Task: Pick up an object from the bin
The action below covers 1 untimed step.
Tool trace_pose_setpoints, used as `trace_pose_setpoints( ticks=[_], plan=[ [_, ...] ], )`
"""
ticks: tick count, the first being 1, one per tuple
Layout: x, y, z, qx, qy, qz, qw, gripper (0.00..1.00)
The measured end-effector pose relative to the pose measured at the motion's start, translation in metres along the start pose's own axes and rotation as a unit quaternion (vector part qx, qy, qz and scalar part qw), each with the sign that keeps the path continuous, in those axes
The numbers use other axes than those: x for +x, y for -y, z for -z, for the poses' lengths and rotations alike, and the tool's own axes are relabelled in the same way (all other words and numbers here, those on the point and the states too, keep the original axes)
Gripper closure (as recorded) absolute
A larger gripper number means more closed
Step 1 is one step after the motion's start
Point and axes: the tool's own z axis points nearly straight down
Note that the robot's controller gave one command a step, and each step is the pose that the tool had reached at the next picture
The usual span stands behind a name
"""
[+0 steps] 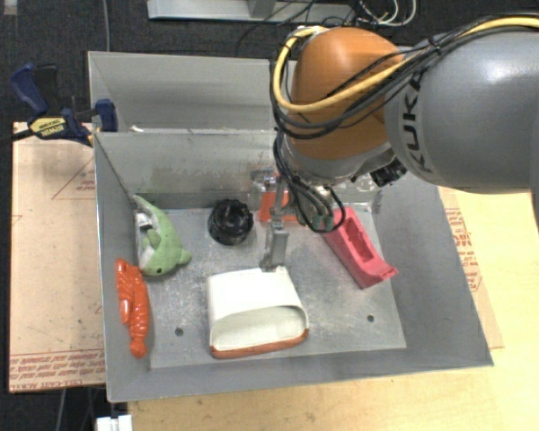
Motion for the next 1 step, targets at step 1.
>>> trace_pose_setpoints(
  ticks=[1],
  plan=[
    [-0.0013,0.0008,0.0052,0.0,0.0039,-0.002,1.0,0.0]
  ],
)
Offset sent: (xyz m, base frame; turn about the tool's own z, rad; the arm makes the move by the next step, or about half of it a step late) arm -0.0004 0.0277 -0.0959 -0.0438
